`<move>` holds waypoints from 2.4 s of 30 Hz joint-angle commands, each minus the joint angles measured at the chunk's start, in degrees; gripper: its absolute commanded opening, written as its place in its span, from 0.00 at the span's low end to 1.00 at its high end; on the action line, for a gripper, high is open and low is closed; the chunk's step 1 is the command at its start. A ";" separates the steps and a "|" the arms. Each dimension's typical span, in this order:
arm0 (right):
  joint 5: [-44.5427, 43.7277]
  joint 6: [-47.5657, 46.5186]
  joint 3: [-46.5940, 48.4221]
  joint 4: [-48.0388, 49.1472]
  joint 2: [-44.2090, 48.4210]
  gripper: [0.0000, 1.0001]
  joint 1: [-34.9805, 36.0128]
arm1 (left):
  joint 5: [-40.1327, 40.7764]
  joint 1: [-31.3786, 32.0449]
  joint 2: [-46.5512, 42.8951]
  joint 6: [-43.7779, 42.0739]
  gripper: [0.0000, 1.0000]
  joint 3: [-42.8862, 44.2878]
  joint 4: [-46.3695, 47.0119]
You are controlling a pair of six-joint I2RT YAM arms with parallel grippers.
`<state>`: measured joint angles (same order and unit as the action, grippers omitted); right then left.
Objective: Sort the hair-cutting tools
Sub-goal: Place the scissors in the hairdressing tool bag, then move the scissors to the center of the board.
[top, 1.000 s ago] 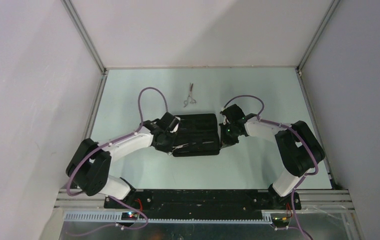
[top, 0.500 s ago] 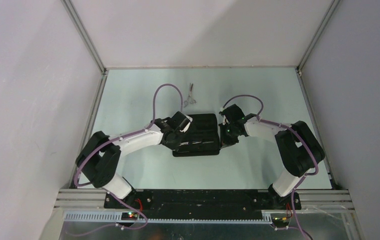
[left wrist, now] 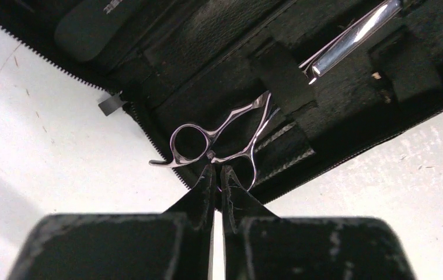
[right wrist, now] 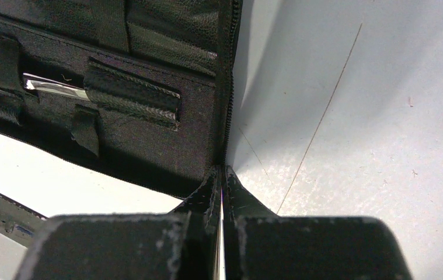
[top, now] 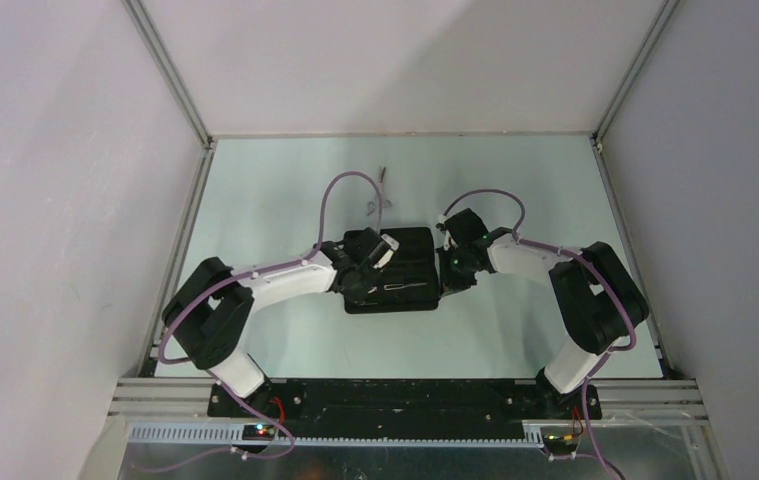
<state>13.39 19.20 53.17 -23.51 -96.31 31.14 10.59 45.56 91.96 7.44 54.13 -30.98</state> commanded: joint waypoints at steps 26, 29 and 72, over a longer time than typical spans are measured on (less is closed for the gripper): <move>-1.72 -2.81 -0.52 0.16 -1.13 0.00 2.28 | 12.02 2.08 3.53 -3.26 0.28 4.32 7.44; -1.77 -2.93 -0.52 0.07 -1.00 0.00 2.28 | 11.10 2.02 3.89 -1.74 0.32 4.82 6.94; -16.62 0.02 -0.25 -7.84 22.27 0.77 0.90 | -1.24 -18.38 37.42 10.76 0.43 57.85 -9.00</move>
<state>-1.78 18.41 54.08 -30.17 -76.66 32.42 11.11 27.29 127.48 17.19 108.73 -38.04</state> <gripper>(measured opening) 0.770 0.447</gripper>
